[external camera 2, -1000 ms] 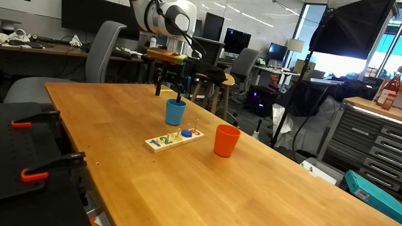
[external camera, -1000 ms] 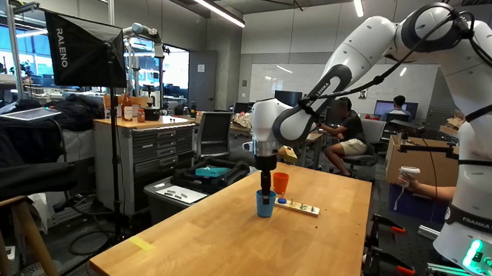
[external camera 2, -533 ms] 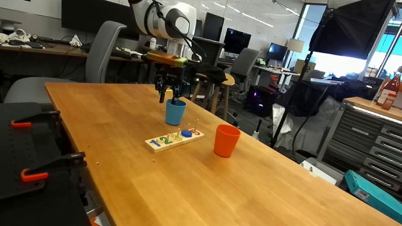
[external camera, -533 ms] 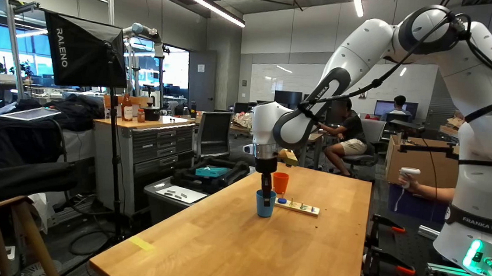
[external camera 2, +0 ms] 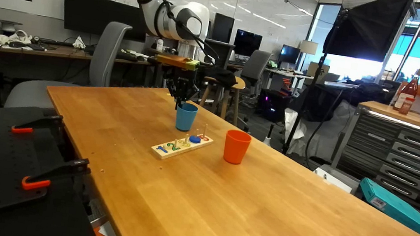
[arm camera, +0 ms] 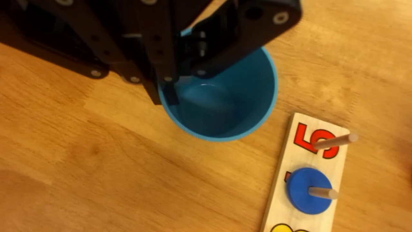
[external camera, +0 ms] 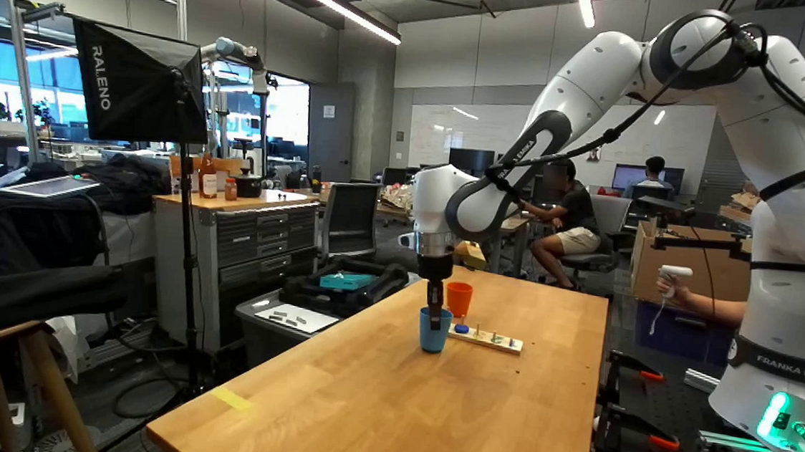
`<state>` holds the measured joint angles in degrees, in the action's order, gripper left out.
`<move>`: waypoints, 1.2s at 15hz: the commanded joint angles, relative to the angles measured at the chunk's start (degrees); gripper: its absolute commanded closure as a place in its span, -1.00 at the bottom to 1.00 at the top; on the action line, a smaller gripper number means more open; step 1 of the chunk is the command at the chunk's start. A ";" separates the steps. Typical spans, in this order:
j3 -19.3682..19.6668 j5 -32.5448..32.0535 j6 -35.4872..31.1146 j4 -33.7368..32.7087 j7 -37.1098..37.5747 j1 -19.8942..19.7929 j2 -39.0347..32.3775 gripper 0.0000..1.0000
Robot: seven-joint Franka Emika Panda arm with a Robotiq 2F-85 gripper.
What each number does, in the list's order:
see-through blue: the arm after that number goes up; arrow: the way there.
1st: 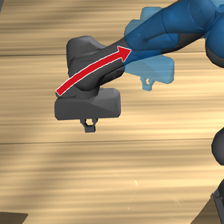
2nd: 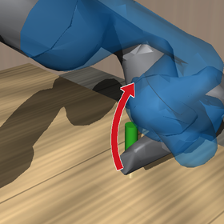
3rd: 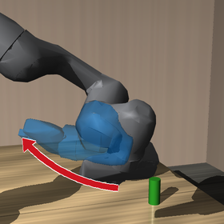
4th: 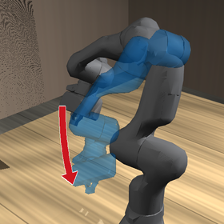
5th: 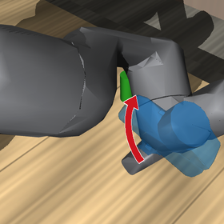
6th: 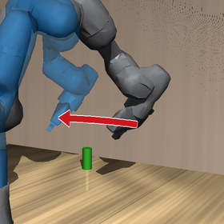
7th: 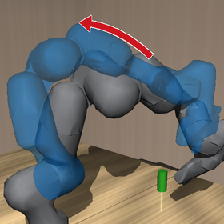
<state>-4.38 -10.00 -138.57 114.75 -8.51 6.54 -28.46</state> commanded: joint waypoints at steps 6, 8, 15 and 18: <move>1.52 -0.76 3.46 -10.48 0.82 -0.88 2.89 0.98; 3.54 -2.42 5.11 -12.78 1.86 -0.98 3.99 0.98; 9.50 -7.40 14.48 -16.61 4.96 -3.82 4.64 0.98; 9.72 -7.04 19.27 -15.39 4.68 -5.26 4.61 0.98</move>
<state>5.17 -15.86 -124.02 99.50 -5.23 1.93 -23.90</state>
